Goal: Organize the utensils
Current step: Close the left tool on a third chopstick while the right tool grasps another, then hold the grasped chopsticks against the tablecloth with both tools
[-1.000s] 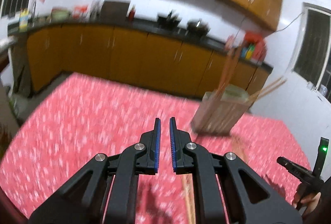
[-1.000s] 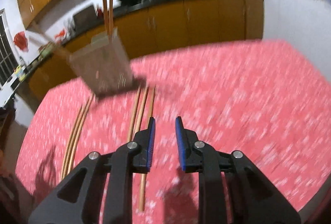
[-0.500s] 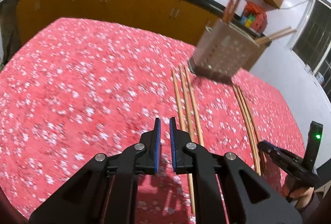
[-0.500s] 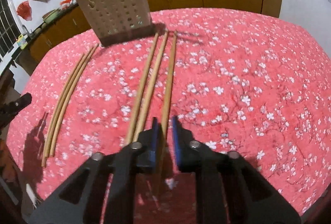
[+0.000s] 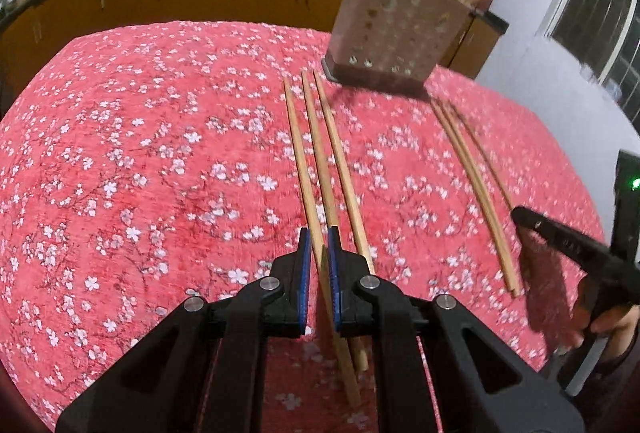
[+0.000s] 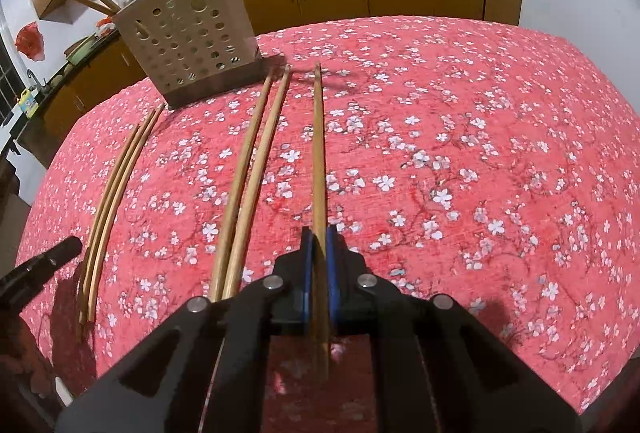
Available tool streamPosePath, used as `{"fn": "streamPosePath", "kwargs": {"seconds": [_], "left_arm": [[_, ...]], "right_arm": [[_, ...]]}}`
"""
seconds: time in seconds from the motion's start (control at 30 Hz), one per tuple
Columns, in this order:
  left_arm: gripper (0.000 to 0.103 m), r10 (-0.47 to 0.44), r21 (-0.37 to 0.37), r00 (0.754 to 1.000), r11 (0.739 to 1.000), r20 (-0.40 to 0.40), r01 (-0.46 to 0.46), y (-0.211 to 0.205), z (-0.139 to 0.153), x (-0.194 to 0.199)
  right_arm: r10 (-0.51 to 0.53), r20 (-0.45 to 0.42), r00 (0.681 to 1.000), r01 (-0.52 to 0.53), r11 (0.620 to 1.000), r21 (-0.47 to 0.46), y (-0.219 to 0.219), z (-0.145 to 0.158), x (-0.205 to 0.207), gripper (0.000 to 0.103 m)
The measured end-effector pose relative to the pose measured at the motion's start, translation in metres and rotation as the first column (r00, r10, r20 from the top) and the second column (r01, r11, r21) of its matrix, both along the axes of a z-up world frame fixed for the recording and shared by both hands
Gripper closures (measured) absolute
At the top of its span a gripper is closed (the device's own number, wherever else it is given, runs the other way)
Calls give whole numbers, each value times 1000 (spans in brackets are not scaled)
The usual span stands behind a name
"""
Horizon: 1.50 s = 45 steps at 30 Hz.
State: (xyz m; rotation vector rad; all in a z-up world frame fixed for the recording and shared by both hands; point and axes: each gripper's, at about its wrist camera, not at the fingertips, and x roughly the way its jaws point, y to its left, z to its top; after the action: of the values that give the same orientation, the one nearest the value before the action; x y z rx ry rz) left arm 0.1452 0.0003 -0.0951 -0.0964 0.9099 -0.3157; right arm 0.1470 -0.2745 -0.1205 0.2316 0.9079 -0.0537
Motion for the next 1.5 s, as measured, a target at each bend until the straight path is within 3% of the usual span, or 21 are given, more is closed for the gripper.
{"fn": "streamPosePath", "kwargs": {"seconds": [0.4, 0.63, 0.87, 1.0, 1.5], "left_arm": [[94, -8, 96, 1000, 995, 16, 7, -11, -4, -4], [96, 78, 146, 997, 986, 20, -80, 9, -3, 32], [96, 115, 76, 993, 990, 12, -116, 29, -4, 53], [95, 110, 80, 993, 990, 39, -113, 28, -5, 47], [95, 126, 38, 992, 991, 28, -127, 35, -3, 43]], "right_arm": [[23, 1, 1000, -23, 999, -43, 10, 1, -3, 93], [15, 3, 1000, -14, 999, -50, 2, 0, 14, 95], [-21, 32, 999, 22, 999, -47, -13, -2, 43, 95], [-18, 47, 999, 22, 998, -66, -13, -5, 45, 95], [-18, 47, 999, 21, 998, -66, -10, -7, 48, 95]]}}
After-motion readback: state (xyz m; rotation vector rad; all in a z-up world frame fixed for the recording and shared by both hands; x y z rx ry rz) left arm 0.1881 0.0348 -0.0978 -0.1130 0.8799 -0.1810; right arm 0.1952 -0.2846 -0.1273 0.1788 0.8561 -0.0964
